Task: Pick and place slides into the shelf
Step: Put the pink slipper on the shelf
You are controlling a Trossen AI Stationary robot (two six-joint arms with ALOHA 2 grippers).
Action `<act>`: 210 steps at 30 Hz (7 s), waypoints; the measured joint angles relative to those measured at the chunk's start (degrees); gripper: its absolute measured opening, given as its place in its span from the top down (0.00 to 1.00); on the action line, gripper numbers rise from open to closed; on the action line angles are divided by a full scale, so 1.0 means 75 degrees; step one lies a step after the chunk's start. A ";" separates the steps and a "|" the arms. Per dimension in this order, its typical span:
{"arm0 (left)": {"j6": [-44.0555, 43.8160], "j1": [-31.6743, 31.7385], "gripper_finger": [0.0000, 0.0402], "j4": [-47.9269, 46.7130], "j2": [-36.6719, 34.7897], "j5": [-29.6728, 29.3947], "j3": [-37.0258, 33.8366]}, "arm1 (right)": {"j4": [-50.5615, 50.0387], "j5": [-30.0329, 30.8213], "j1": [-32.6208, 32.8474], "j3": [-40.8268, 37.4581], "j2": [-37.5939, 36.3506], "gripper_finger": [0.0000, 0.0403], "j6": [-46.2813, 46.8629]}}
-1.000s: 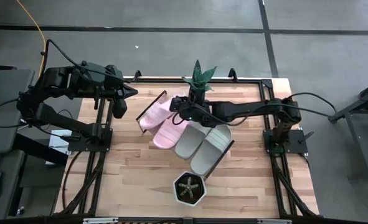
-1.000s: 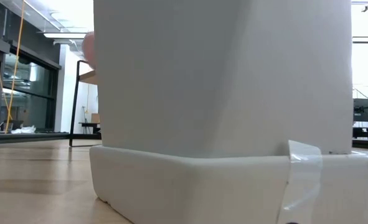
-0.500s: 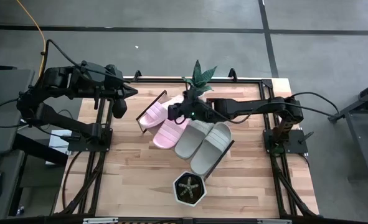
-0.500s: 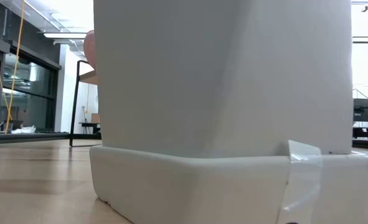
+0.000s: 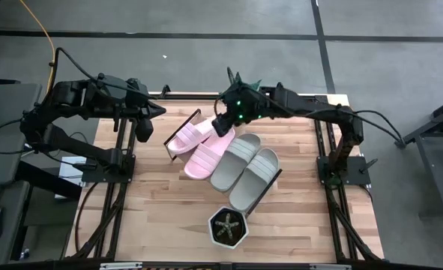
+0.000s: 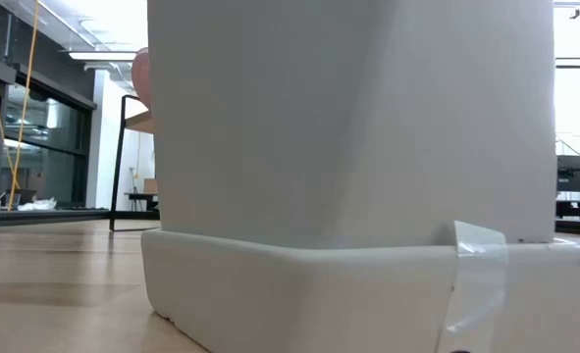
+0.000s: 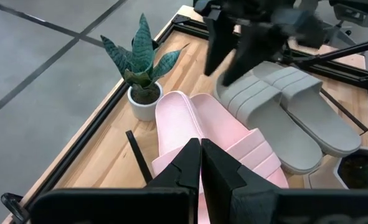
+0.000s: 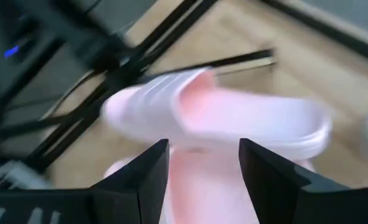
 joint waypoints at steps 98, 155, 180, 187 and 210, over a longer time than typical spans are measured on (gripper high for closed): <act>0.2076 -0.1296 0.99 -0.0279 -0.0084 -0.0257 -0.2486 | -0.2116 0.2145 -0.0180 0.0054 -0.2134 0.55 -0.1014; 0.3833 -0.1891 0.60 0.1513 0.0334 -0.1875 -0.4115 | -0.2614 0.2737 0.0200 0.0054 -0.2180 0.55 -0.0986; 0.3801 -0.1897 0.62 0.2351 0.0536 -0.2883 -0.5021 | -0.2649 0.2816 0.0349 0.0054 -0.2177 0.55 -0.1040; 0.3660 -0.1897 0.63 0.2456 0.0536 -0.3528 -0.5030 | -0.2649 0.2858 0.0349 0.0054 -0.2177 0.55 -0.1036; 0.4131 -0.1897 0.98 0.2513 0.0533 -0.3770 -0.5030 | -0.2646 0.3022 0.0349 0.0054 -0.2174 0.55 -0.0985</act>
